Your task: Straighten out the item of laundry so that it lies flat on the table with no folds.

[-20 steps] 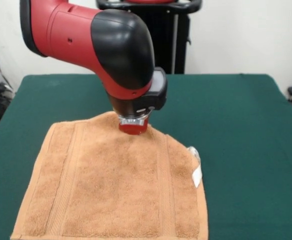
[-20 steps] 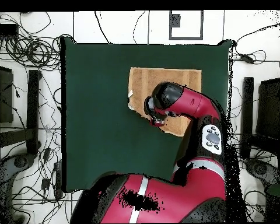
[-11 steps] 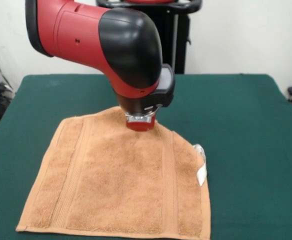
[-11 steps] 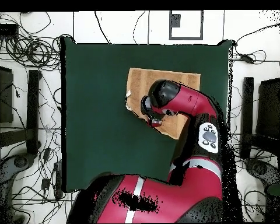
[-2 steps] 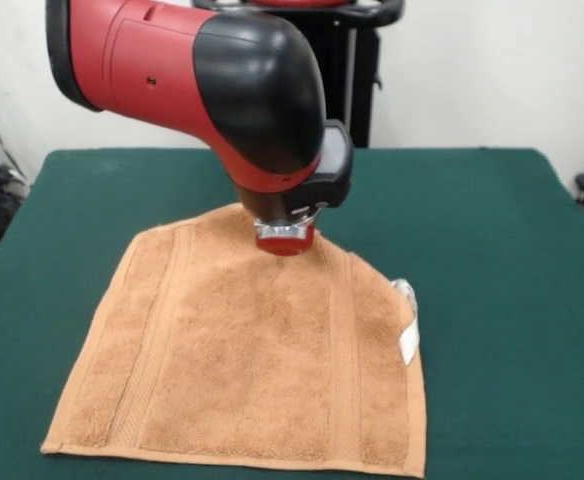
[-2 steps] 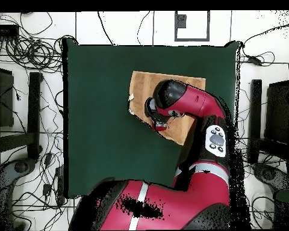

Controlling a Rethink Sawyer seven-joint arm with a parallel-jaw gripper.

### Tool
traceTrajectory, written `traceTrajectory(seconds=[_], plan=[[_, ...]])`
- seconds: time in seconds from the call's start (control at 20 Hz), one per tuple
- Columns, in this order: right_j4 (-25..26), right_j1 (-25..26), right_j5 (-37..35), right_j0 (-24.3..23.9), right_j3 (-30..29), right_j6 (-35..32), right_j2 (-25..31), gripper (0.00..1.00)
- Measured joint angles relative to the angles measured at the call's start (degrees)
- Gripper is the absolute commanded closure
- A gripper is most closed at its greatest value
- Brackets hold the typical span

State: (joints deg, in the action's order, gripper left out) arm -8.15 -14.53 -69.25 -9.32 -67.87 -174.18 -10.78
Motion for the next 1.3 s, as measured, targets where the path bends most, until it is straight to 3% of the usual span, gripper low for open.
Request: traceTrajectory(seconds=[1.3], plan=[[-0.1, 0.3, -7.7, -0.6, 5.0, 0.0, 0.0, 1.0]])
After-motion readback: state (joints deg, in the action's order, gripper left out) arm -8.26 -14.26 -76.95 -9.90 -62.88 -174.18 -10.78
